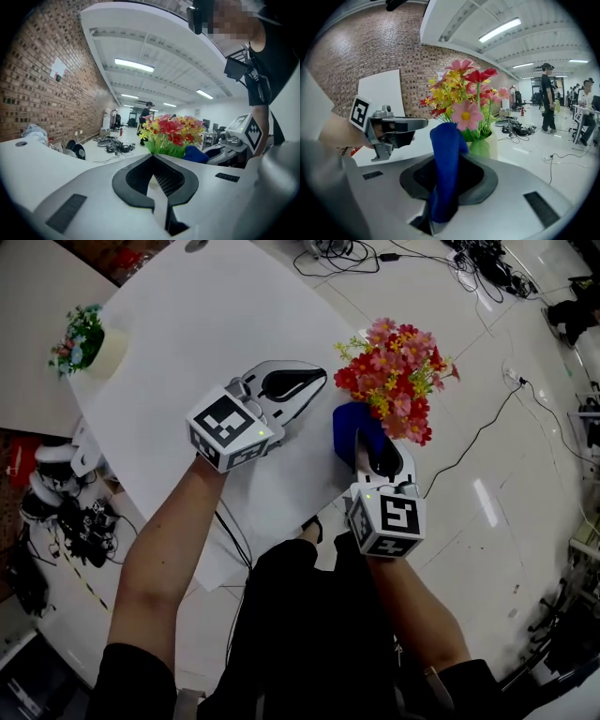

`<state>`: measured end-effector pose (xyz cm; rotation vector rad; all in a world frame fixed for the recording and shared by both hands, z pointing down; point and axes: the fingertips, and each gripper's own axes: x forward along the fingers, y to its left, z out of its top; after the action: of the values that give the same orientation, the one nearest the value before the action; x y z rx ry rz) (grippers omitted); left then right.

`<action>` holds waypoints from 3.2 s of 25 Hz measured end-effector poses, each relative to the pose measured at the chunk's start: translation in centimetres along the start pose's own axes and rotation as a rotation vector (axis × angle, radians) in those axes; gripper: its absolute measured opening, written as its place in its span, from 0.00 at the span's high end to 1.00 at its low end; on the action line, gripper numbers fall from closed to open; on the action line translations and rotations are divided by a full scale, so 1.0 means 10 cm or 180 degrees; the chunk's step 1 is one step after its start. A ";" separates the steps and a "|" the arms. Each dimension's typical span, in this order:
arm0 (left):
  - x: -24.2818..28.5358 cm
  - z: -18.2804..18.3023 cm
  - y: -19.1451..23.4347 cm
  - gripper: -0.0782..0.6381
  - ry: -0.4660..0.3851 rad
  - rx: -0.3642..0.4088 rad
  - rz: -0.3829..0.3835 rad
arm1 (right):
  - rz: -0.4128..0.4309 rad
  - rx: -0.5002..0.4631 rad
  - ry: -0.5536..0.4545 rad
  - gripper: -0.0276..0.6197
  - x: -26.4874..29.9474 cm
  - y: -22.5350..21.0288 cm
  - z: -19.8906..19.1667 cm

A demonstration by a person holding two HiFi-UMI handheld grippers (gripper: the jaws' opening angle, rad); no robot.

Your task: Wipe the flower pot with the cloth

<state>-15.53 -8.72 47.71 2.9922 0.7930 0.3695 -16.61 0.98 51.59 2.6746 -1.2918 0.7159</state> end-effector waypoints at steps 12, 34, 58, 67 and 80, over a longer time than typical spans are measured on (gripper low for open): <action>0.77 0.09 0.02 0.89 0.0033 0.0273 -0.0924 | 0.0199 0.0070 0.0058 0.84 0.05 0.03 -0.01; 0.88 0.04 0.01 0.89 -0.0081 0.0263 -0.1424 | 0.0295 -0.0029 0.0000 0.84 0.08 0.19 0.14; 0.86 0.04 -0.02 0.89 0.0008 0.0386 -0.1507 | -0.0182 -0.0190 -0.0068 0.84 0.04 -0.06 0.04; 0.90 0.02 0.01 0.89 0.0110 0.0423 -0.1472 | -0.0375 0.0096 -0.0068 0.84 -0.15 -0.51 -0.10; 0.88 0.04 0.00 0.89 0.0034 0.0292 -0.1423 | 0.0093 -0.0022 -0.0041 0.84 0.52 0.30 0.26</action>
<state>-8.06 -4.41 49.29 2.7720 1.4701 0.3356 -15.15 -5.39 51.28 2.6646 -1.3367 0.6977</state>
